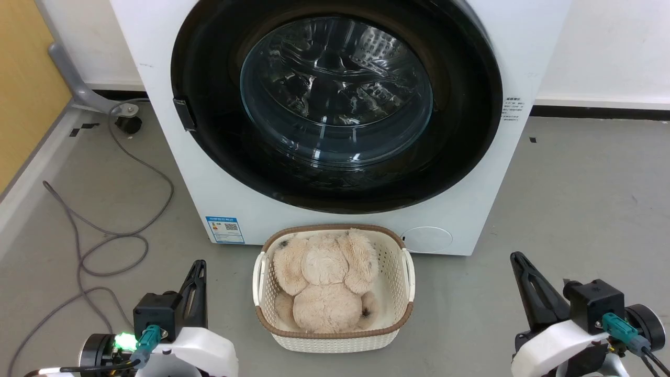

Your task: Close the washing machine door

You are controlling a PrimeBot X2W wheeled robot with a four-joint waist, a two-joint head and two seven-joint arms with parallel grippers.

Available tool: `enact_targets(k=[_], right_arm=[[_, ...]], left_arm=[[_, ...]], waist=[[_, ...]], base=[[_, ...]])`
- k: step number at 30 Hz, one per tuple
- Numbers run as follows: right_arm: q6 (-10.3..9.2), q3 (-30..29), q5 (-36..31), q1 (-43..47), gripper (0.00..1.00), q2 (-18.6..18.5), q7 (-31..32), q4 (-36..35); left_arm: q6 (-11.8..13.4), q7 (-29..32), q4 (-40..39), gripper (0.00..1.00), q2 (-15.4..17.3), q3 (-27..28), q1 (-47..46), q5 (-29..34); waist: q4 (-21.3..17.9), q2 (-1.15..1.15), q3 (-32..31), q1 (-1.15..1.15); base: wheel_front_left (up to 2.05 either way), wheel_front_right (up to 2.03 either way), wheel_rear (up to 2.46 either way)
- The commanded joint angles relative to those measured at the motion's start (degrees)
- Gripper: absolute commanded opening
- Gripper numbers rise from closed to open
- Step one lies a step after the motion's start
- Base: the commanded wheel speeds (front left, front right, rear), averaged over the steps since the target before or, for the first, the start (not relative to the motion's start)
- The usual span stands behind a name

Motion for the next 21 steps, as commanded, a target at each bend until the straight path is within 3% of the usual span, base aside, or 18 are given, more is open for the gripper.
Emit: enact_targets(k=[1,21], right_arm=[[-0.04,0.0,-0.4,0.6,0.00,0.3,0.0,-0.3],[-0.04,0.0,-0.4,0.6,0.00,0.3,0.0,-0.3]], left_arm=[[-0.3,0.0,-0.2,0.00,-0.1,0.1,-0.6,0.2],[-0.3,0.0,-0.2,0.00,-0.1,0.1,-0.6,0.2]], waist=[[0.0,0.00,0.0,0.00],[0.0,0.00,0.0,0.00]], base=[[0.00,0.00,0.00],[0.00,0.00,0.00]])
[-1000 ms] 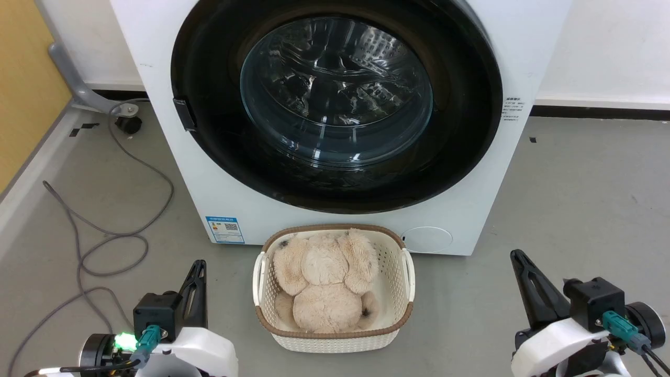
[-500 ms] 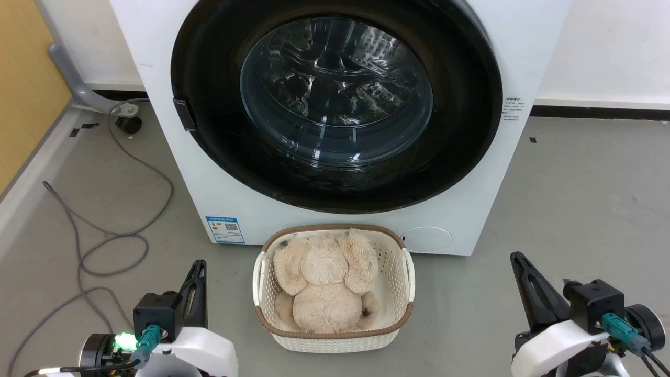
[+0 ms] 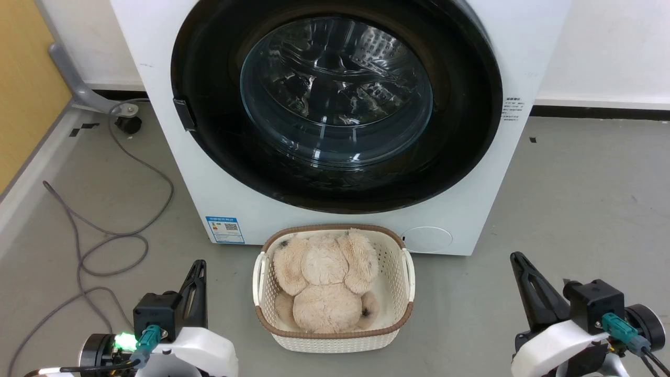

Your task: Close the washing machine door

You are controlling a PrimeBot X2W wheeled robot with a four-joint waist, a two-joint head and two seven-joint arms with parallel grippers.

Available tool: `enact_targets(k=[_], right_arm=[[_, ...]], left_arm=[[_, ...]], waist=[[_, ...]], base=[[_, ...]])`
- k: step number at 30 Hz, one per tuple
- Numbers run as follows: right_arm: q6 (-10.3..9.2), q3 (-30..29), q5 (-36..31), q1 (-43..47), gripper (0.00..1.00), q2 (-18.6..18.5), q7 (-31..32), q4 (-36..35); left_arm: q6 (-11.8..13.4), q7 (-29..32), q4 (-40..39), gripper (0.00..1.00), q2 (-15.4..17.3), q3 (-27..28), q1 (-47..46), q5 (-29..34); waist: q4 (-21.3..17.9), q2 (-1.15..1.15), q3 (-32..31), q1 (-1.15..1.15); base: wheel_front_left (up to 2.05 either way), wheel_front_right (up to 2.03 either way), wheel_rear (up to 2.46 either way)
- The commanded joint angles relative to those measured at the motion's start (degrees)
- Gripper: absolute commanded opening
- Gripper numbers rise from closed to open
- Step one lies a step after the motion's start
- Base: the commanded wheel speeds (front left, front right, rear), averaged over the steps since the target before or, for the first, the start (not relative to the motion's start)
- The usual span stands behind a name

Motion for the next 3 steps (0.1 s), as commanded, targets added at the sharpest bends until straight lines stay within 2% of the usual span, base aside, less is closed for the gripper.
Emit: enact_targets(k=[1,3], right_arm=[[-0.04,0.0,-0.4,0.5,0.00,0.3,0.0,-0.3],[-0.04,0.0,-0.4,0.5,0.00,0.3,0.0,-0.3]], left_arm=[[-0.3,0.0,-0.2,0.00,0.0,0.0,-0.6,0.2],[-0.3,0.0,-0.2,0.00,0.0,0.0,-0.6,0.2]], waist=[[0.0,0.00,0.0,0.00],[0.0,0.00,0.0,0.00]], base=[[0.00,0.00,0.00],[0.00,0.00,0.00]])
